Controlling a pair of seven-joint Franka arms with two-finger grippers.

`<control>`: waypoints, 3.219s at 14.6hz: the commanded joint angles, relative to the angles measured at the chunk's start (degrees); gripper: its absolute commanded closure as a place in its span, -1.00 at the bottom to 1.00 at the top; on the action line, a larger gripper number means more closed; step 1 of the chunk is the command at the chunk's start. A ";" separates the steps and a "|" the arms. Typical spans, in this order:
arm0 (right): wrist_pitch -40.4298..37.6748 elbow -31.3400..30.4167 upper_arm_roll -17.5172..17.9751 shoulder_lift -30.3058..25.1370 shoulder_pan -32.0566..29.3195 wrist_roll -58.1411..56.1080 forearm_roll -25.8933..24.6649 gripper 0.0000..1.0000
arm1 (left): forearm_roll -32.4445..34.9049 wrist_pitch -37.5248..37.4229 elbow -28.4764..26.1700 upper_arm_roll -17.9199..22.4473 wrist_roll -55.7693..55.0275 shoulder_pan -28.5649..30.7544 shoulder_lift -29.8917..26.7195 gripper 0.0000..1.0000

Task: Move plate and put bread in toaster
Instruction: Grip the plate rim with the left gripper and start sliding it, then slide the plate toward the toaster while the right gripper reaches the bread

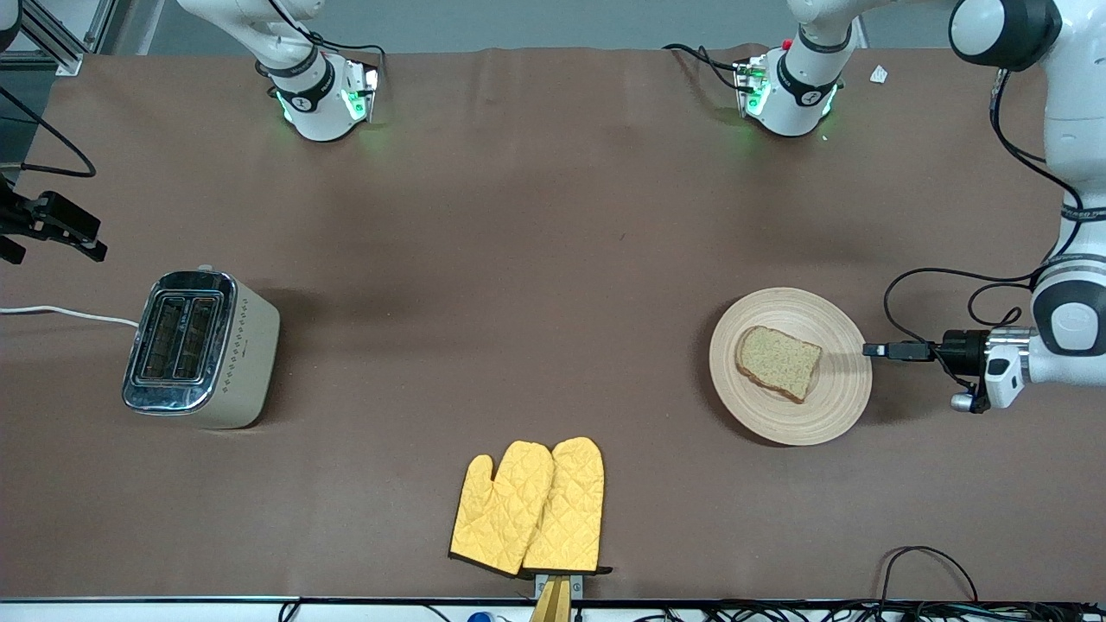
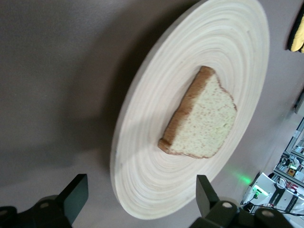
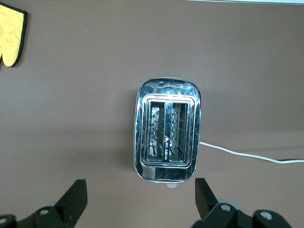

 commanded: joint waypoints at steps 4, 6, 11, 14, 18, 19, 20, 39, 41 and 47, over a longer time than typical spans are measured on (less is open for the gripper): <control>-0.24 0.40 0.19 0.12 -0.35 -0.85 0.71 -1.00 | -4.76 0.99 1.47 0.22 4.03 1.25 2.53 -0.86; -0.24 0.40 0.19 0.12 -0.35 -0.85 0.80 -1.00 | -6.09 0.99 1.30 0.22 4.21 2.13 2.88 -0.30; -0.15 0.40 0.19 0.12 -0.35 -0.85 0.71 -1.00 | -7.68 0.99 1.21 0.22 5.08 2.22 3.41 0.28; -0.15 0.40 0.19 0.12 -0.35 -0.85 0.80 -1.00 | -8.55 1.08 1.21 0.22 6.23 2.31 3.50 0.77; -0.15 0.40 0.19 0.12 -0.35 -0.85 0.71 -1.00 | -8.82 0.99 1.21 0.13 9.21 2.40 3.32 0.99; -0.15 0.40 0.19 0.12 -0.35 -0.85 0.71 -1.00 | -8.73 0.47 1.29 0.13 9.57 2.31 2.80 0.99; -0.15 0.40 0.19 0.12 -0.35 -0.85 0.80 -1.00 | -8.64 -0.58 1.47 -0.57 9.05 2.48 1.92 0.99; 13.53 -0.04 0.54 21.45 7.73 12.24 2.03 -1.00 | -27.43 55.27 3.93 -22.46 -28.84 -40.02 5.60 1.00; 16.97 -0.04 0.54 24.36 8.53 12.33 4.47 -1.00 | -29.21 60.55 4.11 -22.37 -28.84 -43.82 7.62 1.00; 28.91 -5.11 0.45 30.44 10.80 13.47 12.56 -1.00 | -28.86 63.48 2.62 -22.37 -28.14 -43.75 7.28 -0.95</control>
